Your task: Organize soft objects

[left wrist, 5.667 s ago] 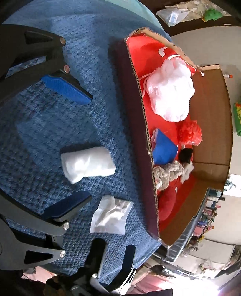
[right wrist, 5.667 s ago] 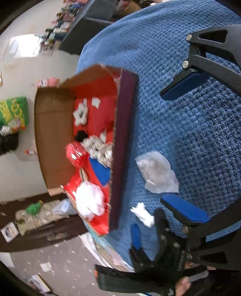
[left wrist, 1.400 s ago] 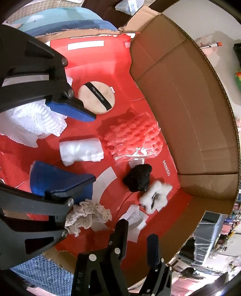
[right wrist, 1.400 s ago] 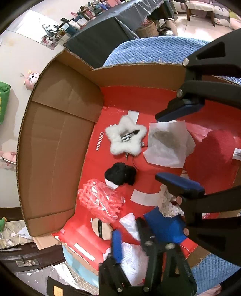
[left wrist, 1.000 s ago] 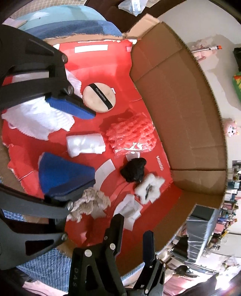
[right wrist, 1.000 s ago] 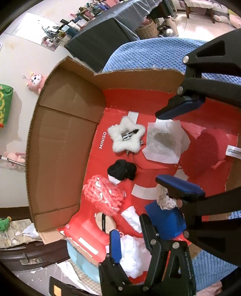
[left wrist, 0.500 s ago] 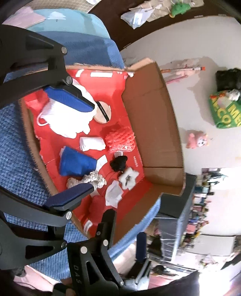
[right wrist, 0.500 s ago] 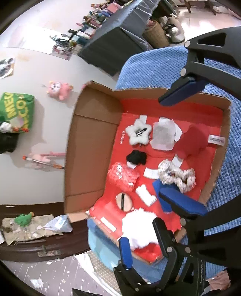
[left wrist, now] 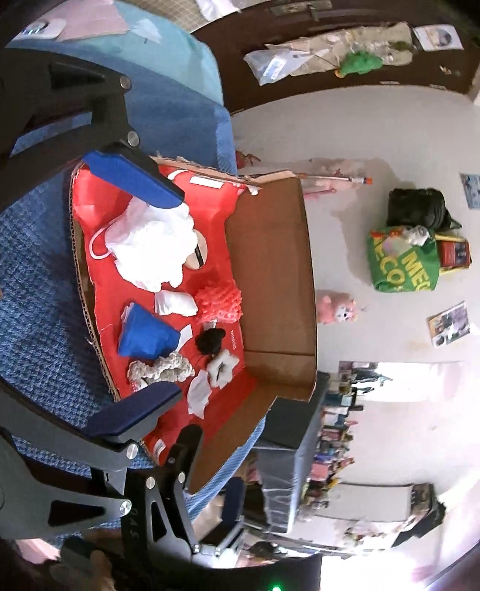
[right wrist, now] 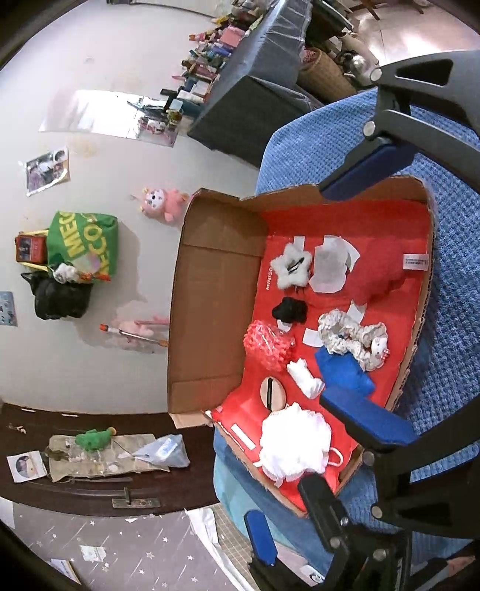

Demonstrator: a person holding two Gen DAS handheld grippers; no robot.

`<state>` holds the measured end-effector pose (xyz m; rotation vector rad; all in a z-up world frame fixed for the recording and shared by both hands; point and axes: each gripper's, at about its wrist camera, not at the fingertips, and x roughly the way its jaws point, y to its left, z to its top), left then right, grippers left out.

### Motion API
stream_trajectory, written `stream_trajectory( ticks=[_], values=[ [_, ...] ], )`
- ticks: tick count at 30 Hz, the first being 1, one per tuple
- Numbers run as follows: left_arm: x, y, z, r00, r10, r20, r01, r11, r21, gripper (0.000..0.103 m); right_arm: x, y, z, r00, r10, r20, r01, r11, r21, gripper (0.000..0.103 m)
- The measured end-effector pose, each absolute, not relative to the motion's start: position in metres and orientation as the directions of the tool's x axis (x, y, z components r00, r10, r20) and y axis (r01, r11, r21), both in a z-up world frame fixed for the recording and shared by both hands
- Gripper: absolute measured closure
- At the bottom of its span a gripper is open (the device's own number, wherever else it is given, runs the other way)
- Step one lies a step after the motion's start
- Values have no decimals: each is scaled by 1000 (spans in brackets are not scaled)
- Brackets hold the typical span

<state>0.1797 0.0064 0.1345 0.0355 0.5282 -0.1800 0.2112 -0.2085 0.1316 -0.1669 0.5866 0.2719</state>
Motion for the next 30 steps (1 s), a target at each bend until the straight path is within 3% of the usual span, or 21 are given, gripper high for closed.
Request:
stream_trajectory(
  ticks=[12, 30],
  values=[
    [208, 8, 91, 861, -114, -495, 127, 992, -7, 7, 230, -214, 85, 828, 158, -538, -228, 971, -66, 0],
    [220, 9, 74, 844, -87, -529, 108, 994, 9, 7, 236, -216, 71, 825, 163, -541, -218, 975, -39, 0]
  ],
)
